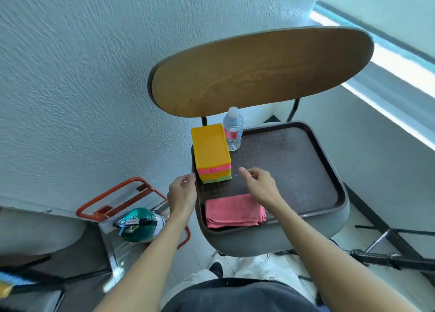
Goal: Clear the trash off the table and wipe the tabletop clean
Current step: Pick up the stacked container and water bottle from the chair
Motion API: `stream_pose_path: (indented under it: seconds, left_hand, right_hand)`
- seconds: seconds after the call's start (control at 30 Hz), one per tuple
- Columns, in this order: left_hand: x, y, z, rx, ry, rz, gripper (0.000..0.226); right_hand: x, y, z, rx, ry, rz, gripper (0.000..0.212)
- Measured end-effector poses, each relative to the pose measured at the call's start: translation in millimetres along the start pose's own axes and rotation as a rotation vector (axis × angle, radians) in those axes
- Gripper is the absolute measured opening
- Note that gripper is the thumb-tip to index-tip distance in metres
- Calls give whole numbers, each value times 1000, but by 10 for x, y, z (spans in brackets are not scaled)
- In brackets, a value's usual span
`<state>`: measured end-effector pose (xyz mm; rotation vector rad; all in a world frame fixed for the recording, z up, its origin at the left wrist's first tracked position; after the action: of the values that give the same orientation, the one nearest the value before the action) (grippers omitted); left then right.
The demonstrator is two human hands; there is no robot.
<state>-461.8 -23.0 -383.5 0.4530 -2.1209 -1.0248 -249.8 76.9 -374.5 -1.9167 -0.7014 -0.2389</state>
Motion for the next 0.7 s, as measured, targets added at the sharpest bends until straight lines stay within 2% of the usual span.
stream_pose_path:
  seconds: [0.13,0.33,0.53,0.7]
  left_hand:
    - [-43,105,109,61,-30,-107,32]
    - [-208,196,132,106,-206,-179,41]
    - [-260,214,128,113,-234,-139,64]
    - [-253,239,122,120,-220,-150,65]
  right_hand:
    - [-154,-217,147,-42,-68,190,39]
    - [-326,-255,309,-77,-163,221,50]
    - [-392,-259,345,-114,-216,256,49]
    - [-412,-286,325,-133,-229,282,51]
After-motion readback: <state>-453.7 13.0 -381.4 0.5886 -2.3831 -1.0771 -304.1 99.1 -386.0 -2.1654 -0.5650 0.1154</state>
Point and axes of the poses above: each hand's wrist, its own z-axis towards the middle knuckle, its own x-axis out of the back of the hand, y = z × x, the point moved 7 cm from there along z, towards the middle knuckle, and after that the axes turned 4 degrees about y, right-handed, at the moved point
